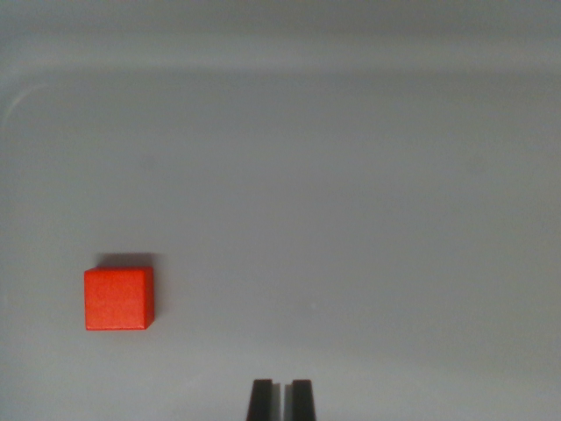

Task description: Reach red block

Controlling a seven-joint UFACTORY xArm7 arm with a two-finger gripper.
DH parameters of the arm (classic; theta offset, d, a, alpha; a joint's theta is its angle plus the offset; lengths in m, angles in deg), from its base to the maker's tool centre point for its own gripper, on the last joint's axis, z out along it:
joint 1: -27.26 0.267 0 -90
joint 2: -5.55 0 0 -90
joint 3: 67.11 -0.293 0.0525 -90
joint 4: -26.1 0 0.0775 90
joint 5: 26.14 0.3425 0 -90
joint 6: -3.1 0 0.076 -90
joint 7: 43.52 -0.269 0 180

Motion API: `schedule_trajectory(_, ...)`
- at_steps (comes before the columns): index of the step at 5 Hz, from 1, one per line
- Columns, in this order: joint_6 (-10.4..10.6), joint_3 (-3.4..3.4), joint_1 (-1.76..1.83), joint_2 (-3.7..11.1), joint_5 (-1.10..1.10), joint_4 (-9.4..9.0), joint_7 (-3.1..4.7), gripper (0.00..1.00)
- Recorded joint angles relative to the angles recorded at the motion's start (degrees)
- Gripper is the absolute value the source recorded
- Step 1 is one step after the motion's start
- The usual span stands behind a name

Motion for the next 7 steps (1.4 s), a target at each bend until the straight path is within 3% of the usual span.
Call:
schedule_trajectory(1,2.3,-0.47,0.57,1.15,-0.03,-1.29,0.05,0.0)
schedule_trajectory(2,2.3,-0.47,0.57,1.15,-0.03,-1.29,0.05,0.0)
schedule_trajectory(3,4.9,-0.98,1.21,2.42,-0.05,-2.71,0.1,0.0)
schedule_trajectory(4,4.9,-0.98,1.21,2.42,-0.05,-2.71,0.1,0.0)
schedule_trajectory(5,7.5,-1.52,1.87,3.74,-0.08,-4.2,0.16,0.0)
schedule_trajectory(6,7.5,-1.52,1.87,3.74,-0.08,-4.2,0.16,0.0)
schedule_trajectory(7,10.2,-2.07,2.54,5.08,-0.11,-5.7,0.21,0.0)
